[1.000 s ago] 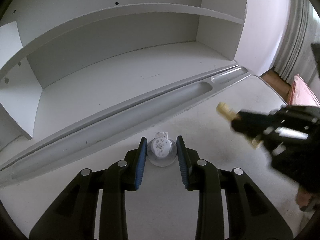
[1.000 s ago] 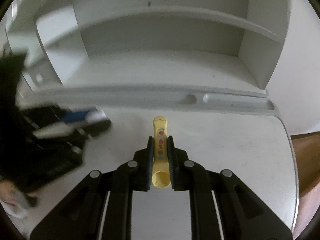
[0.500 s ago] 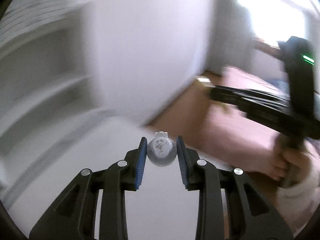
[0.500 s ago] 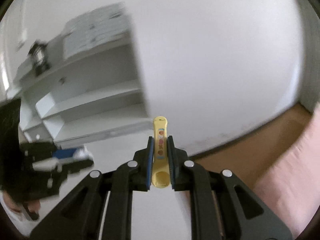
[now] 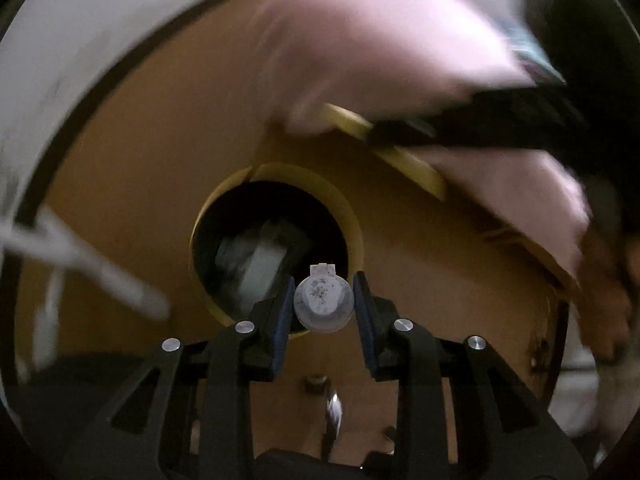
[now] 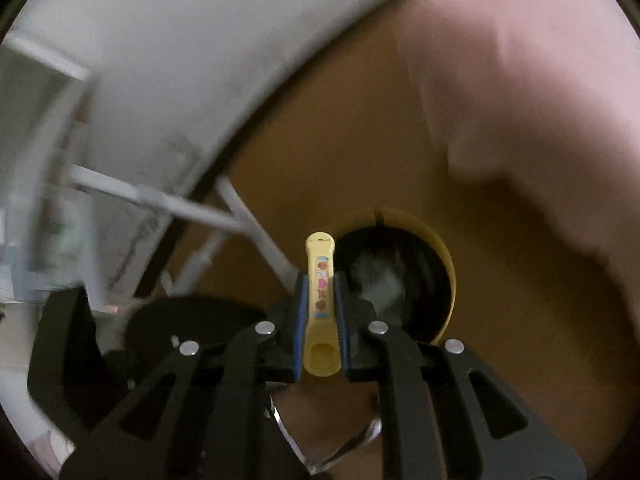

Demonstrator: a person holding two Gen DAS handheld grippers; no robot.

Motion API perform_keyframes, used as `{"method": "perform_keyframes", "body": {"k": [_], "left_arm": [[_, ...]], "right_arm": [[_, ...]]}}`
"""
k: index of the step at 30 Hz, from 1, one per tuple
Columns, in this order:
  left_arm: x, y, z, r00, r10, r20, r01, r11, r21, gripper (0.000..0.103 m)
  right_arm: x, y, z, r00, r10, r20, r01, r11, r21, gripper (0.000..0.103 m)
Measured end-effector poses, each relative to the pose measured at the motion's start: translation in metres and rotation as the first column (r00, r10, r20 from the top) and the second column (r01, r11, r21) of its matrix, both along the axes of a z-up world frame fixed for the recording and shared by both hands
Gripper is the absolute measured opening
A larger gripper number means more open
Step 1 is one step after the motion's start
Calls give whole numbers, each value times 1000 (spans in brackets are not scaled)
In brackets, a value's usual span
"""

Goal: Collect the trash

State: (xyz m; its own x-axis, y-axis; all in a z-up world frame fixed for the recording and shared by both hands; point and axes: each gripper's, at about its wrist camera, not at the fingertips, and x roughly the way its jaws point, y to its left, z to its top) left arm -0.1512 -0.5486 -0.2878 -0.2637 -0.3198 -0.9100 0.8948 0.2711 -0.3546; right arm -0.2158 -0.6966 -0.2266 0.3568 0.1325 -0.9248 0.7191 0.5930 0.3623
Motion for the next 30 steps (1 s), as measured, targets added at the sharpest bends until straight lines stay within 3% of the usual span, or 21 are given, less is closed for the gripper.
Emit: {"method": "perform_keyframes", "body": {"k": [2, 3, 6, 12, 19, 20, 21, 22, 23, 26, 28, 30], "left_arm": [[10, -3, -42, 996, 83, -25, -80, 991, 108, 29], [16, -1, -56, 988, 132, -75, -120, 983, 141, 29], [17, -7, -61, 983, 156, -98, -143, 981, 132, 29], [5, -18, -49, 994, 87, -63, -81, 992, 95, 29], [11, -16, -42, 994, 82, -75, -77, 994, 76, 31], [11, -17, -46, 995, 82, -61, -78, 994, 71, 37], [10, -18, -43, 996, 79, -43, -76, 995, 68, 70], [8, -19, -42, 997, 78, -26, -77, 995, 60, 98], [6, -18, -37, 997, 81, -1, -81, 996, 40, 97], [1, -19, -21, 999, 48, -10, -48, 998, -30, 97], [-7, -16, 3, 999, 21, 26, -18, 994, -111, 97], [-19, -11, 47, 995, -2, 96, 25, 969, -244, 97]], "right_arm": [[-2, -1, -58, 996, -35, -79, 41, 996, 76, 14], [-2, 2, -82, 994, -47, -101, 60, 991, 123, 14], [5, 8, -122, 989, -60, -135, 86, 976, 199, 14], [-6, 1, -108, 990, -88, -112, 106, 981, 161, 14], [-7, -10, -104, 989, -128, -79, 141, 973, 184, 14], [-8, -12, -103, 987, -142, -76, 154, 972, 177, 20], [-9, -16, -101, 984, -157, -81, 169, 971, 167, 51], [-11, -21, -99, 981, -167, -95, 180, 972, 153, 76], [-13, -26, -94, 979, -178, -95, 190, 973, 132, 94], [-25, -40, -72, 972, -223, -71, 228, 972, 63, 94], [-37, -51, -46, 959, -281, -32, 282, 959, 17, 94], [-53, -58, 8, 938, -344, 36, 346, 926, -152, 94]]}}
